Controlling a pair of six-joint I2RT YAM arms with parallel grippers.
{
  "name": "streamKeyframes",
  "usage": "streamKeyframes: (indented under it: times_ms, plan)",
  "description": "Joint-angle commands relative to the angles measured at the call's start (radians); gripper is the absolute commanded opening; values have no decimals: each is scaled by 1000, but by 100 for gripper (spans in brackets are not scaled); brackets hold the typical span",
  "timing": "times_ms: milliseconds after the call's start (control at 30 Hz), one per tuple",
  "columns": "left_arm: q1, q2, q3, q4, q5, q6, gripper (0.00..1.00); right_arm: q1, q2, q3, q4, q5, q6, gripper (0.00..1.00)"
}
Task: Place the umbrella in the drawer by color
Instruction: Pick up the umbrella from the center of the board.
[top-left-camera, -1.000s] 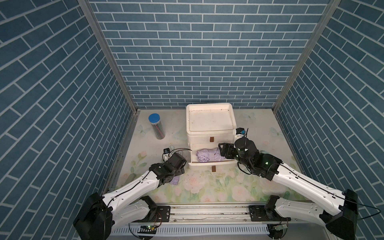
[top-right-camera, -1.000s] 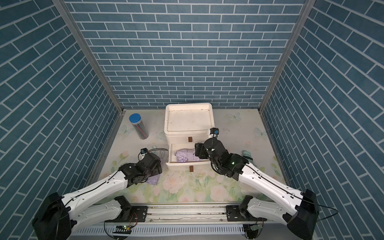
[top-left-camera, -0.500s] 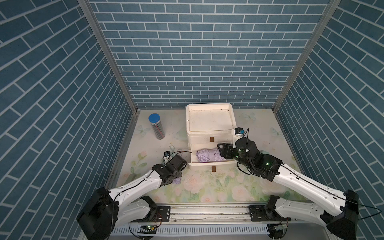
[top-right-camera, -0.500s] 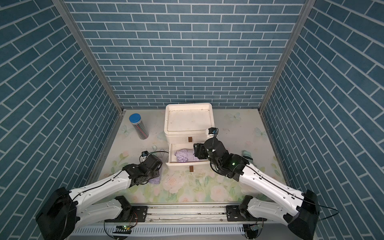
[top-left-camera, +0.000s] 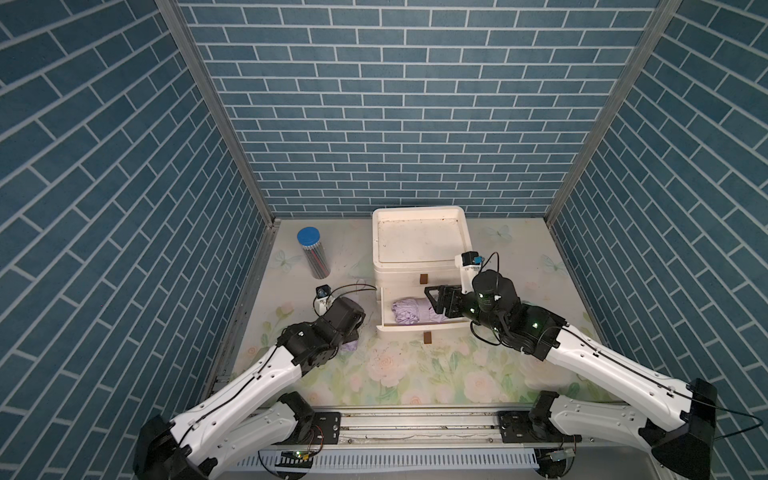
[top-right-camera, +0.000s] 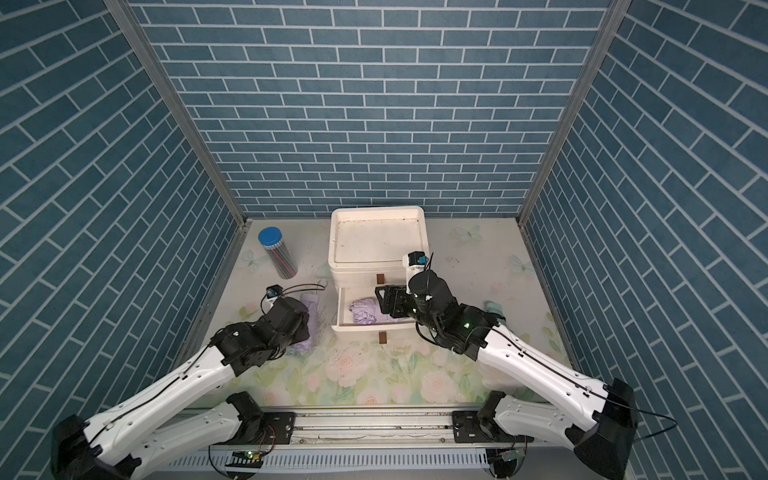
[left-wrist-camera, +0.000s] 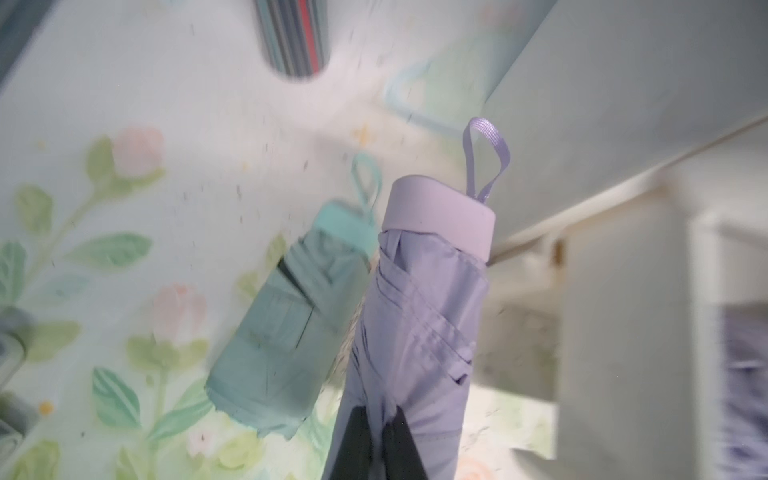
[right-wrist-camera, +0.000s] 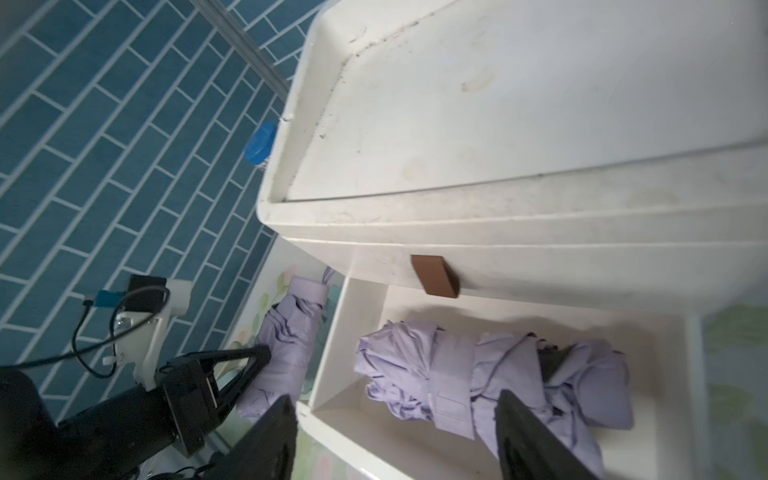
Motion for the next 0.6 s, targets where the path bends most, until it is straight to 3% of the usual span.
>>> streamKeyframes:
  times_ms: [0,100,333,433,567]
  plan:
    - [6,-42,134,-23,-97,156,0,-11,14,70,43,-173,-70,84]
    - [4,-65,202,93,16,330,0,-47,11,89,78,-282,-70,90]
    - [-5,-22,290,343,565,624,0,-134,-35,67,167,-447,-44,94]
    - [-20,20,317,376,705,701,0,-169,-79,26,210,-495,-21,95]
    - [-21,83,355,346,767,772,0,-191,-143,-35,259,-523,10,95]
